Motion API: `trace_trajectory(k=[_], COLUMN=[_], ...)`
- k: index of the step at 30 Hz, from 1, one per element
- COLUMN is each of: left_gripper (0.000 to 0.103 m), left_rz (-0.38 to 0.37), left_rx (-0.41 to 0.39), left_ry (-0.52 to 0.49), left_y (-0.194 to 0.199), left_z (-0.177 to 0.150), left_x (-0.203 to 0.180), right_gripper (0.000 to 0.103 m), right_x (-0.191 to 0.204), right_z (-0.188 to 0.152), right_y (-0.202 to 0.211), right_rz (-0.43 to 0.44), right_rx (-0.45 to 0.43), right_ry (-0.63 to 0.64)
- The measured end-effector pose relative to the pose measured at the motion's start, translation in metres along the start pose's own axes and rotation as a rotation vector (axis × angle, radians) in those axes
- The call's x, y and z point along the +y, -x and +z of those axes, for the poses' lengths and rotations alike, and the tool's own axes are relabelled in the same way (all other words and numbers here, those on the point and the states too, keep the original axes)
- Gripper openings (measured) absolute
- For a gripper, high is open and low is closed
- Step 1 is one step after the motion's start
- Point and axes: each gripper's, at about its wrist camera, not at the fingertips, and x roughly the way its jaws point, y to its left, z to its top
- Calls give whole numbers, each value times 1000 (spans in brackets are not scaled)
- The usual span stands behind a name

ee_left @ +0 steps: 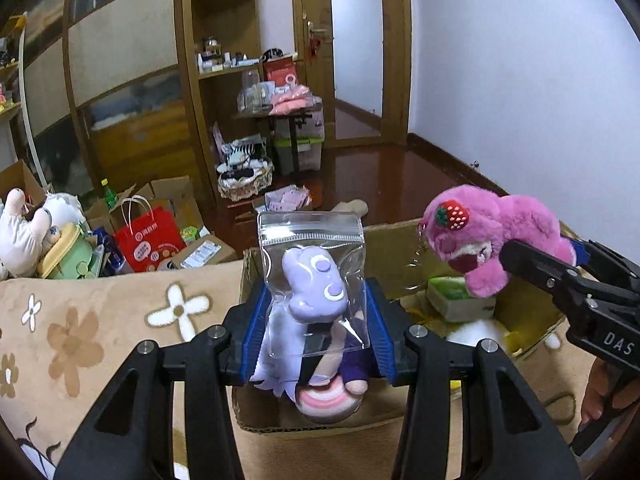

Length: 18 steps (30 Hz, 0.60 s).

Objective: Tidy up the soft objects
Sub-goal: 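Open both grippers to drop the pink bear and keychain bag into the box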

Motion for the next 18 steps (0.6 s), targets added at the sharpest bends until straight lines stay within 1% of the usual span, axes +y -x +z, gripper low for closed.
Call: trace_trajectory(k=[3, 5, 7, 10, 12, 14, 16, 17, 18], left_gripper=[47, 59, 62, 67, 70, 81, 83, 85, 87], left_rz=[3, 15, 17, 18, 32, 46, 53, 57, 62], left_rx=[11, 0, -11, 1, 3, 3, -11, -13, -15], left_ry=[9, 13, 16, 13, 5, -2, -3, -6, -9], left_y=[-5, -4, -3, -3, -2, 1, 6, 8, 11], left_z=[-2, -2, -3, -4, -5, -5, -4, -4, -4], left_x=[1, 3, 4, 4, 1, 0, 1, 1, 1], right_gripper=[69, 70, 70, 70, 70, 71, 72, 74, 79], right_x=[0, 1, 1, 0, 0, -1, -2, -2, -2], right_z=[-3, -5, -6, -7, -7, -6, -5, -5, -5], right_y=[-5, -7, -8, -8, -6, -6, -3, -1, 2], right_rz=[8, 9, 10, 8, 7, 1, -3, -4, -3], right_rx=[16, 26, 30, 37, 39, 44, 45, 43, 38], right_ry=[9, 13, 18, 12, 2, 4, 1, -4, -10])
